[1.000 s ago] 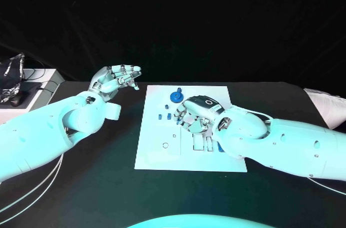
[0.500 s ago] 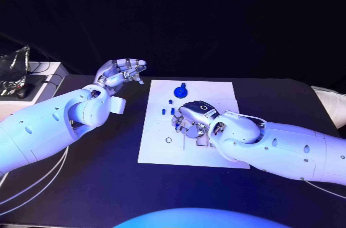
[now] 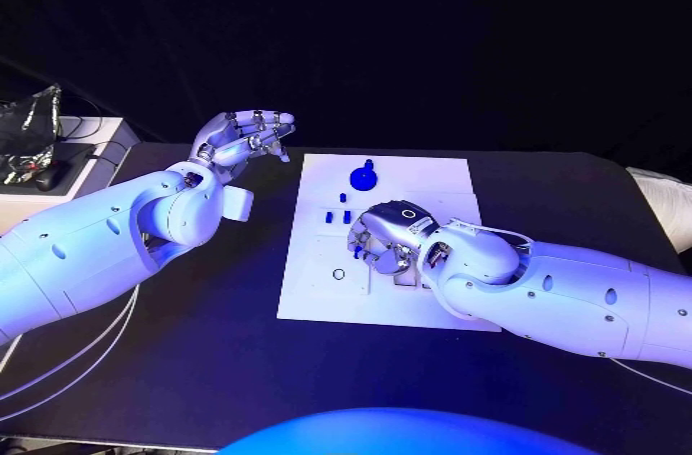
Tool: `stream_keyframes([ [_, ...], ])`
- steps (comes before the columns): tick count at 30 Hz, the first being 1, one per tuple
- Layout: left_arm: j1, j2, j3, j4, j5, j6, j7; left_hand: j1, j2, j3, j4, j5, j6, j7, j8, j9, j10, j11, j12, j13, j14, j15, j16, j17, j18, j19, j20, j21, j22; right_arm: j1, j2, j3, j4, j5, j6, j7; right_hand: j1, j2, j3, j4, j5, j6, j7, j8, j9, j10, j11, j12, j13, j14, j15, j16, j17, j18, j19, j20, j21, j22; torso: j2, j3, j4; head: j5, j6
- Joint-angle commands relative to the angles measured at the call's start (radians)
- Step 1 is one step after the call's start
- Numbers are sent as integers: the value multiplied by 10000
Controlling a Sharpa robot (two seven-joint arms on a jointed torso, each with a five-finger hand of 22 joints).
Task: Assemble the parts on the task board
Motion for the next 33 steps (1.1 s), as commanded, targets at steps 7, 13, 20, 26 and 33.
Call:
stream_keyframes([
  [7,1,-20,10,32,44,21,42,59,-6,-82,-3,-3,-55,11,58,-16,-71,25,-49,-21,12,17,-16,11,131,73,-1,-44,-20,-26,15,-2,-43,-195,157,-215,-17,70,60,0,57,50,17,19,22,413,-354,41,12,420,-84,-18,1,-75,42,9,-35,-6,1,-2,3,-21,-34],
  [13,1,-29,10,46,37,29,35,59,-6,-82,-3,-3,-55,11,58,-16,-71,25,-49,-21,12,17,-16,11,131,73,-1,-44,-20,-37,46,-3,-91,-215,248,-232,-17,70,60,0,57,50,17,19,22,413,-354,41,12,420,-84,-18,1,-75,42,9,-35,-6,-1,-6,-5,-6,-72],
  [20,1,-38,10,61,27,46,20,56,-5,-95,2,-2,-61,13,69,-20,-77,28,-54,-36,6,20,-16,14,132,74,3,-53,-27,-80,102,-3,-182,-358,298,-318,-21,66,69,-5,69,42,20,23,32,415,-353,37,9,417,-84,-23,-18,-71,38,7,-48,-17,-5,-2,6,-33,-87],
  [26,1,-44,11,71,12,53,12,55,-5,-100,4,-1,-64,14,74,-21,-79,29,-56,-42,2,22,-17,14,131,73,5,-58,-31,-123,193,-5,-229,-404,473,-291,-39,38,72,-14,72,20,28,26,48,392,-344,18,-3,413,-81,-29,-47,-70,34,10,-59,-24,0,-4,9,-42,-96],
  [33,1,-50,11,72,-4,68,-14,55,-4,-105,6,0,-63,14,81,-22,-80,30,-57,-48,-4,24,-19,15,131,71,7,-63,-34,-153,209,-9,-178,-344,525,-144,-256,-226,-106,-7,396,-116,72,33,135,205,-287,-18,-78,395,-19,-7,-135,-62,-8,48,-120,-50,-17,-7,-2,-58,-131],
])
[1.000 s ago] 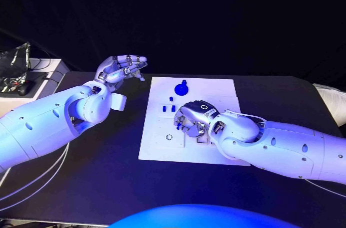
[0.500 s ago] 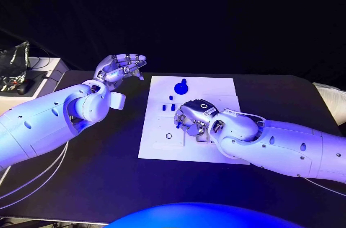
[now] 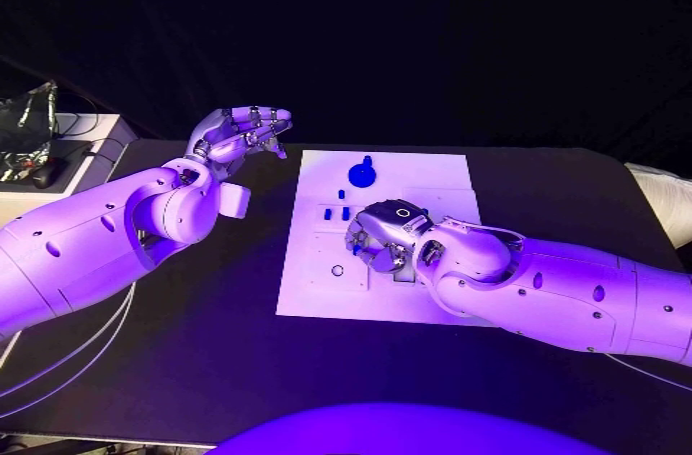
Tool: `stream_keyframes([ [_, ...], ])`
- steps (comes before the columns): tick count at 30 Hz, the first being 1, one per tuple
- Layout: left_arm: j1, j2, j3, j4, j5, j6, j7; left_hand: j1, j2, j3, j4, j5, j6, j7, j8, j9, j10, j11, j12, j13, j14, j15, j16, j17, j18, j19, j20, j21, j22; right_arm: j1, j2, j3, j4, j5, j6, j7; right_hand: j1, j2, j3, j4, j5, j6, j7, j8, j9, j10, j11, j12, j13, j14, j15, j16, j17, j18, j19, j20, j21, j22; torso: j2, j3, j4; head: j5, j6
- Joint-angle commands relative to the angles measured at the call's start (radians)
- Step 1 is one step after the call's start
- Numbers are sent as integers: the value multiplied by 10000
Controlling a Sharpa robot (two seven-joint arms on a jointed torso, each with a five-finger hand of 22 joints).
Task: Assemble the parts on the task board
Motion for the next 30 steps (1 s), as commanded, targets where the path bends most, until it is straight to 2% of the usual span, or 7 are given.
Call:
stream_keyframes([
  [1,3,6,10,29,1,67,23,56,-4,-50,6,0,-63,14,35,-15,-43,-7,-61,-23,-5,24,-19,15,131,71,8,-56,-13,-37,-10,-20,47,-49,248,108,-308,-319,-265,44,103,-195,100,7,30,65,-251,-20,-57,384,30,-11,-92,-50,-50,80,-155,-83,-16,-3,-8,-48,-32],
  [2,3,6,10,27,0,69,17,56,-4,-50,6,0,-63,14,35,-15,-43,-7,-61,-23,-5,24,-19,15,131,71,8,-56,-13,-38,-20,-20,51,-13,195,119,-405,-429,-383,96,-382,-317,133,-54,21,-104,-226,-22,-76,371,88,-11,-145,-34,-91,117,-241,-145,-16,-3,-8,-48,-32],
  [5,3,7,10,19,-2,76,-9,57,-6,-53,5,0,-69,16,35,-17,-48,-6,-64,-27,-8,25,-19,15,132,70,8,-58,-15,-41,-60,-20,61,109,-4,157,-575,-667,-600,232,-900,-482,204,-151,-4,-513,-92,-29,-88,335,157,-7,-242,4,-184,204,-467,-321,-15,-3,-2,-68,-27],
  [15,3,4,10,-7,-9,255,-90,98,-13,-67,-16,10,-166,43,23,-46,-117,17,-97,-75,-45,39,-32,17,132,62,18,-83,-30,-42,-188,-21,99,210,-769,-23,-445,-933,-1218,404,-854,-905,303,-459,-152,-1308,26,27,-74,194,248,-142,-679,167,-491,315,-1305,-1012,-13,1,-12,-44,8],
  [18,3,4,10,-21,-10,296,-132,110,-20,-75,-25,6,-186,50,25,-52,-143,25,-108,-89,-57,45,-35,18,131,58,22,-90,-34,-42,-255,-20,145,282,-1257,-67,-49,-816,-2256,570,-811,-1352,375,-793,-344,-2035,118,59,-81,20,319,-351,-1188,310,-842,383,-2208,-1740,-12,4,-9,-50,22],
  [21,3,4,10,-38,-10,317,-155,119,-20,-77,-31,6,-194,52,28,-55,-155,28,-112,-95,-60,47,-36,18,131,57,24,-91,-35,-41,-327,-18,211,344,-1480,-74,800,-461,-3975,1127,-762,-1571,333,-972,-586,-2625,186,374,-40,-179,384,-466,-1634,416,-1044,453,-2942,-2280,-19,8,-12,-58,56],
  [30,3,-8,10,-111,-11,337,-189,122,-20,-78,-33,5,-197,53,29,-56,-162,29,-114,-98,-61,48,-35,19,131,57,24,-92,-35,39,-840,41,701,869,-2036,53,1519,-422,-4714,2057,-701,-1604,217,-958,-781,-2836,172,890,-22,-170,379,-324,-1705,418,-924,448,-3074,-2308,-22,8,-14,-123,123],
])
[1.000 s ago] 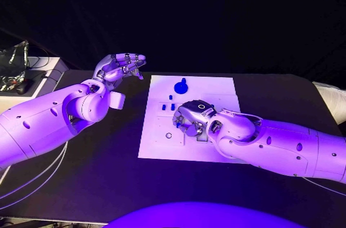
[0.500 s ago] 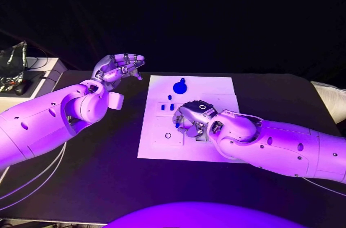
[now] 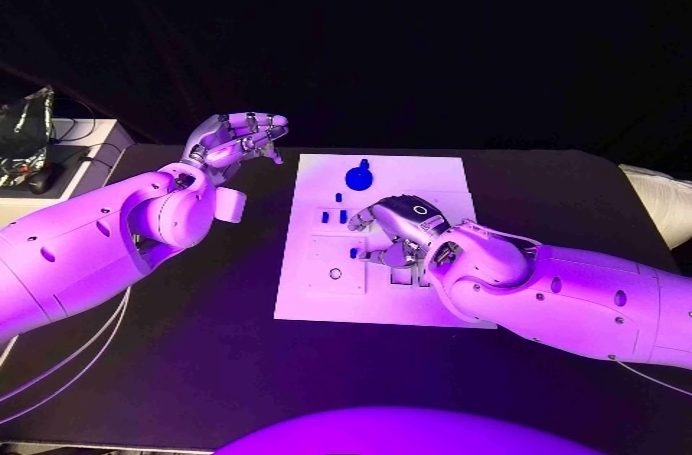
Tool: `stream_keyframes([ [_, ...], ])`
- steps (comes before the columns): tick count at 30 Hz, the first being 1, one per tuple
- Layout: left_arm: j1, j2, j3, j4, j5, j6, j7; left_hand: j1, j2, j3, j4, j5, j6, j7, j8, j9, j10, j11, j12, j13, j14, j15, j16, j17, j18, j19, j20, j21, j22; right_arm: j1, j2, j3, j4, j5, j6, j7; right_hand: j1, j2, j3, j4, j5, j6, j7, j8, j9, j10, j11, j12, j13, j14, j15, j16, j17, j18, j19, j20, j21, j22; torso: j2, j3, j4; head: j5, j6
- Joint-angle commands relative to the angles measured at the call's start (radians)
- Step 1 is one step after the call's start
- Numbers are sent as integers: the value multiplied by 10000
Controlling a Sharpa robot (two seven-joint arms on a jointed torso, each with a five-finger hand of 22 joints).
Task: Assemble the parts on the task board
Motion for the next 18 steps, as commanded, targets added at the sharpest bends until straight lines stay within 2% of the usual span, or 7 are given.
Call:
stream_keyframes([
  [1,3,8,9,-10,-5,205,2,85,19,-51,-6,5,-52,-18,30,-12,-54,-6,-49,-10,-25,12,-35,11,131,58,25,-50,-17,82,-240,53,215,596,-538,105,264,23,42,253,195,67,-56,17,-39,114,-56,252,35,10,-74,176,139,156,168,-42,181,184,9,0,7,-54,62],
  [4,3,11,9,-24,-5,228,3,94,22,-52,-12,3,-54,-18,35,-13,-65,-4,-53,-15,-25,13,-34,12,131,59,26,-50,-17,268,-511,111,320,1151,-250,219,410,-24,352,399,588,224,36,71,-93,590,-158,616,46,151,-160,370,408,70,441,-143,641,601,2,-4,3,-96,106],
  [9,2,8,8,-56,-143,331,17,70,7,-83,1,-7,-66,-14,48,-17,-77,3,-51,-28,-33,25,-33,15,127,54,35,-59,-22,838,-1003,190,225,1678,1239,996,335,-268,923,596,1011,106,107,-29,-246,968,-152,665,-33,251,-165,603,712,-53,739,-163,1271,1183,1,-13,-19,-145,200],
  [10,2,13,8,-67,-167,350,24,54,-1,-100,10,-10,-72,-15,53,-20,-78,5,-48,-33,-38,29,-32,16,126,50,40,-66,-26,943,-1088,198,182,1618,1472,1063,282,-365,909,619,1088,-83,12,-78,-306,779,-188,507,-46,193,-191,517,530,-53,737,-173,1286,1217,0,-13,-20,-159,206],
  [11,1,19,8,-78,-186,366,30,54,-1,-100,10,-10,-72,-15,53,-20,-78,5,-48,-33,-38,29,-32,16,126,50,40,-66,-26,1033,-1168,204,135,1554,1662,1106,232,-407,851,639,1117,-98,76,-64,-315,732,-173,467,-42,186,-184,510,516,-60,742,-171,1306,1244,7,-7,-4,-202,217],
  [15,-8,23,8,-98,-228,455,58,44,-6,-112,17,-11,-78,-17,58,-22,-73,4,-41,-36,-44,33,-33,18,125,45,44,-73,-30,1279,-1344,216,-188,1322,2217,1264,198,-484,627,654,1219,-31,-1,4,-314,660,-179,401,-28,236,-183,628,727,-109,832,-168,1551,1476,7,0,8,-263,271],
  [18,-20,8,8,-85,-241,511,75,44,-4,-113,18,-10,-78,-18,60,-22,-69,3,-38,-36,-45,33,-33,18,125,44,45,-75,-31,1360,-1349,220,-468,1092,2543,1306,235,-402,-95,758,1210,-8,-112,59,-329,544,-171,334,-8,250,-174,695,772,-119,865,-161,1610,1565,30,9,-7,-307,309],
])
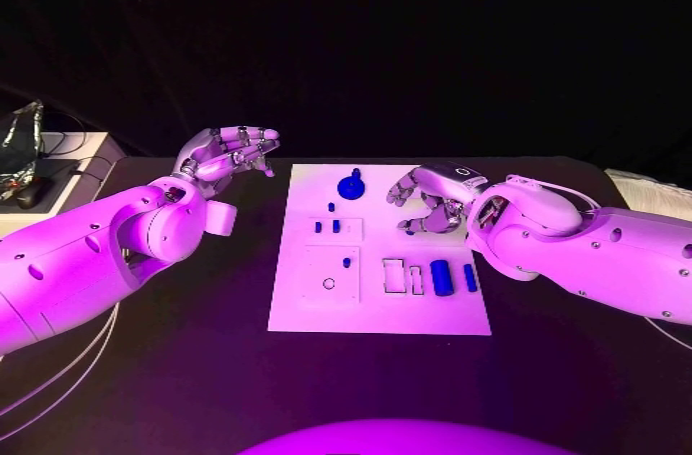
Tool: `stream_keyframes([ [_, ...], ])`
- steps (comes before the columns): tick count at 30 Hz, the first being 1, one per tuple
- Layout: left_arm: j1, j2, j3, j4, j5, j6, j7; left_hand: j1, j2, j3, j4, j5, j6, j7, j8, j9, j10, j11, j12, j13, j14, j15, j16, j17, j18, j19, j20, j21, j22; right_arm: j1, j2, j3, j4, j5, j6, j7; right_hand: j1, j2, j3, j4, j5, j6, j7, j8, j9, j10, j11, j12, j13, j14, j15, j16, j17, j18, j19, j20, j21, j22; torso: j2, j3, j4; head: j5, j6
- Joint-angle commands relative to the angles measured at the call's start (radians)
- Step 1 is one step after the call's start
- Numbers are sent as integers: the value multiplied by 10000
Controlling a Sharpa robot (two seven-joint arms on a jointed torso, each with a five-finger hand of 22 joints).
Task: Assemble the parts on the task board
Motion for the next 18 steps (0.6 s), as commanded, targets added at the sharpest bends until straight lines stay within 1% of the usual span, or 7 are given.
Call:
stream_keyframes([
  [1,-14,-1,8,26,-127,330,116,43,-4,-44,6,-10,-78,-17,60,-11,-70,3,-38,-10,-45,33,-33,10,125,44,45,-38,-9,62,6,1,-249,-273,1183,470,67,-5,-378,61,32,23,-77,54,-19,-79,1,-47,20,104,-28,80,29,-121,74,18,65,55,32,12,-9,-67,34],
  [2,-16,-2,8,26,-129,337,119,43,-4,-44,6,-10,-78,-17,60,-11,-70,3,-38,-10,-45,33,-33,10,125,44,45,-38,-9,75,19,1,-318,-350,1305,448,174,75,-710,119,57,5,-116,63,-33,-118,7,-57,24,107,-22,109,51,-125,84,23,85,93,35,9,-1,-78,30],
  [7,-27,0,8,27,-134,355,133,43,-4,-44,6,-10,-78,-17,60,-11,-70,3,-38,-10,-45,33,-33,10,125,44,45,-38,-9,98,117,-13,-549,-653,1939,309,383,196,-1165,250,71,-69,-221,57,-63,-237,34,-90,21,90,-2,115,8,-111,64,38,5,60,18,14,7,-89,1],
  [10,-31,4,8,28,-135,357,135,54,8,-43,4,-5,-83,-21,68,-14,-51,-1,-25,-12,-50,31,-32,12,128,42,46,-44,-13,90,179,-25,-648,-785,2237,231,513,244,-1475,387,77,-124,-280,52,-82,-341,59,-118,20,59,18,78,-97,-89,24,55,-123,-22,25,2,19,-104,-4],
  [14,-36,7,8,22,-136,350,136,54,8,-43,4,-5,-83,-21,68,-14,-51,-1,-25,-12,-50,31,-32,12,128,42,46,-44,-13,62,285,-43,-812,-1023,2237,54,738,382,-1496,440,60,-64,-287,103,-76,-290,47,-70,36,51,10,69,-136,-95,51,53,-81,30,22,3,33,-121,-10],
  [16,-37,7,8,21,-136,345,138,54,8,-43,4,-5,-83,-21,68,-14,-51,-1,-25,-12,-50,31,-32,12,128,42,46,-44,-13,40,333,-50,-877,-1121,2156,-31,902,479,-1356,474,-137,7,-208,149,-73,-209,29,-20,42,58,-6,85,-128,-104,84,41,-30,87,21,1,36,-124,-7],
  [18,-39,7,8,20,-137,338,136,56,9,-44,3,-5,-84,-21,69,-14,-50,-1,-23,-13,-50,30,-32,12,128,42,46,-44,-13,16,369,-54,-911,-1190,2081,-105,1030,549,-1162,496,-238,79,-184,189,-76,-105,11,28,44,70,-23,111,-99,-117,119,26,39,157,27,1,39,-116,-6],
])
